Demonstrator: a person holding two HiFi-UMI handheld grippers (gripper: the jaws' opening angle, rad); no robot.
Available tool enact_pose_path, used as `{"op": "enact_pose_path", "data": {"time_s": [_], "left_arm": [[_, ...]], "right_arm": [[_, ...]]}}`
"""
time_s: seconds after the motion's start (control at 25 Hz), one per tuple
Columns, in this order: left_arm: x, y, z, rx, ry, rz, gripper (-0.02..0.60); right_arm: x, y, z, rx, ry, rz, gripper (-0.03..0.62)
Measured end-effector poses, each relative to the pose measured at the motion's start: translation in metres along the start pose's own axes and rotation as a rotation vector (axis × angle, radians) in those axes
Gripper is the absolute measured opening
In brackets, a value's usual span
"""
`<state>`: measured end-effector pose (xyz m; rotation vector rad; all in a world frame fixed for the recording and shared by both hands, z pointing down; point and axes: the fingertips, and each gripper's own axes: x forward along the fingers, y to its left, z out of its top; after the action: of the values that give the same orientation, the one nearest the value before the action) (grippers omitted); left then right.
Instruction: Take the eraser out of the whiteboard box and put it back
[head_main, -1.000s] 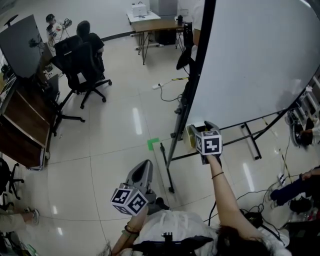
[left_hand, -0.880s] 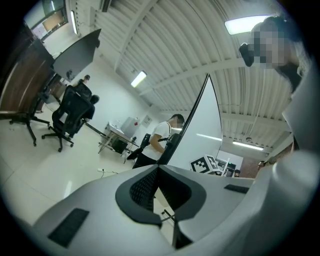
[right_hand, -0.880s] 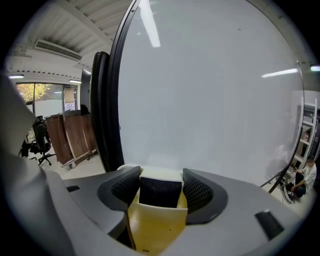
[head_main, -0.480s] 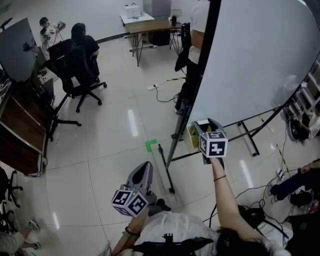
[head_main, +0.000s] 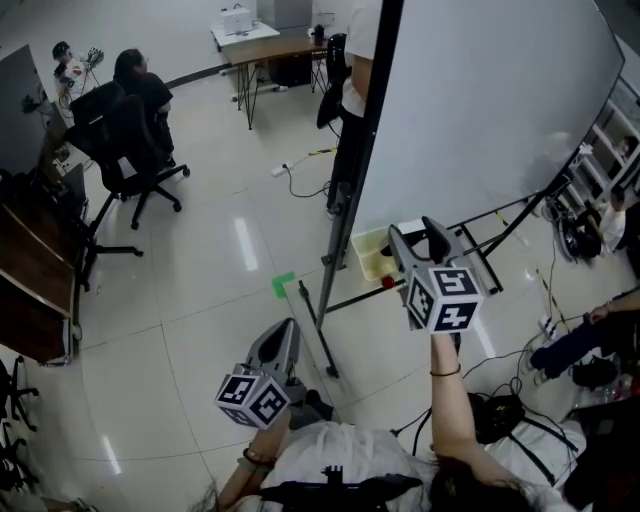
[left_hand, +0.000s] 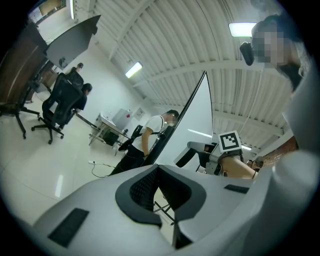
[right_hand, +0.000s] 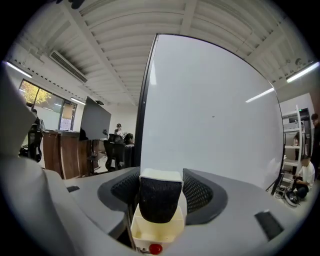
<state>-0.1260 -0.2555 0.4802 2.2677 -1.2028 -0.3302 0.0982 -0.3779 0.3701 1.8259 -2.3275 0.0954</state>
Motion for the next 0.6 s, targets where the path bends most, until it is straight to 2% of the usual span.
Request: {"op": "enact_pose_path", "data": {"time_s": [0.24, 0.44, 0.6], "left_arm": [[-0.014, -0.037, -0.016, 0.031, -0.003, -0.024, -0.014], [-0.04, -0.086, -0.046, 0.037, 0.007, -0.034, -0.014], [-0.062, -0.134, -0.085, 0.035, 0.038, -0.05, -0.014]], "right_arm": [[-0.075, 0.008, -0.003, 0.014, -0.036, 0.026, 0.276], [-0.148, 0.012, -0.038, 0.039, 0.006, 0.045, 0.276], [-0.208, 0.005, -0.073, 0.064, 0.049, 0.051, 0.276]]}}
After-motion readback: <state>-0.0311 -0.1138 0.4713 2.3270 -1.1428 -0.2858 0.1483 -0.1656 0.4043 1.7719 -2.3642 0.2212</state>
